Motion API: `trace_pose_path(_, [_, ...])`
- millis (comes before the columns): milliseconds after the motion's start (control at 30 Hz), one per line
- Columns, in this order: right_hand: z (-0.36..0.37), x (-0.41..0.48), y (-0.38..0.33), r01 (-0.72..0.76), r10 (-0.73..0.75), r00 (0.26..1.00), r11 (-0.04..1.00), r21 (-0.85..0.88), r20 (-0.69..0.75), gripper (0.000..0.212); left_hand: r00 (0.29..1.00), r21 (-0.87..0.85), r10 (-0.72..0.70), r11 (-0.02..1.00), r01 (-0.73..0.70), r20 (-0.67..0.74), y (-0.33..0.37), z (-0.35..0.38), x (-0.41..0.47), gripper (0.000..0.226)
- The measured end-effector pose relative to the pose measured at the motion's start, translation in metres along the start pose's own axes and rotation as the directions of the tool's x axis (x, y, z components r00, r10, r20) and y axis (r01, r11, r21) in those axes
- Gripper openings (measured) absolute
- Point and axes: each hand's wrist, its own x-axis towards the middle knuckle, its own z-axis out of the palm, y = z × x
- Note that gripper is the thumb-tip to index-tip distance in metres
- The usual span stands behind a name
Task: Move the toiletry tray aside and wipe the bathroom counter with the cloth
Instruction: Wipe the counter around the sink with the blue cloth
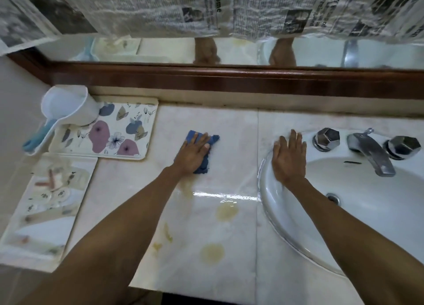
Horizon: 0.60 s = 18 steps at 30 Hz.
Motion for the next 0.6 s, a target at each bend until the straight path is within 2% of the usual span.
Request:
trace_pose_path(133, [-0.002, -0.001, -0.03, 0.205, -0.208, 0.977, 0.977, 0.05, 0.054, 0.049, 0.997, 0.055, 0.082, 0.995, -0.082, -0.003, -0.026, 0.022, -0.074, 0.05])
trace_pose_path(233, [0.001, 0.004, -0.064, 0.227, -0.238, 0.967, 0.967, 0.118, 0.095, 0.051, 0.985, 0.249, 0.171, 0.955, -0.161, -0.019, -0.044, 0.045, -0.136, 0.059])
trace_pose_path(333, [0.007, 0.001, -0.073, 0.269, -0.278, 0.934, 0.961, 0.068, 0.224, 0.055, 0.975, 0.383, 0.222, 0.903, -0.194, -0.028, -0.066, 0.042, -0.143, 0.059])
trace_pose_path(367, [0.009, -0.002, -0.07, 0.29, -0.29, 0.922, 0.956, 0.037, 0.255, 0.056, 0.98, 0.401, 0.184, 0.906, -0.138, -0.079, -0.071, 0.036, -0.133, 0.059])
trace_pose_path(433, [0.011, -0.01, -0.058, 0.336, -0.315, 0.907, 0.941, -0.031, 0.278, 0.057, 0.979, 0.349, -0.002, 0.934, 0.075, -0.205, -0.072, 0.02, -0.106, 0.061])
trace_pose_path(500, [0.013, -0.017, -0.047, 0.376, -0.342, 0.903, 0.922, -0.092, 0.26, 0.057, 0.938, 0.253, -0.171, 0.934, 0.252, -0.302, -0.061, 0.018, -0.082, 0.06])
trace_pose_path(567, [0.015, -0.024, -0.041, 0.382, -0.353, 0.909, 0.918, -0.107, 0.222, 0.056, 0.893, 0.215, -0.237, 0.917, 0.336, -0.383, -0.039, 0.034, -0.073, 0.059])
trace_pose_path(600, [0.015, -0.028, -0.04, 0.374, -0.35, 0.917, 0.922, -0.105, 0.193, 0.055, 0.89, 0.221, -0.216, 0.92, 0.323, -0.401, -0.027, 0.045, -0.075, 0.058])
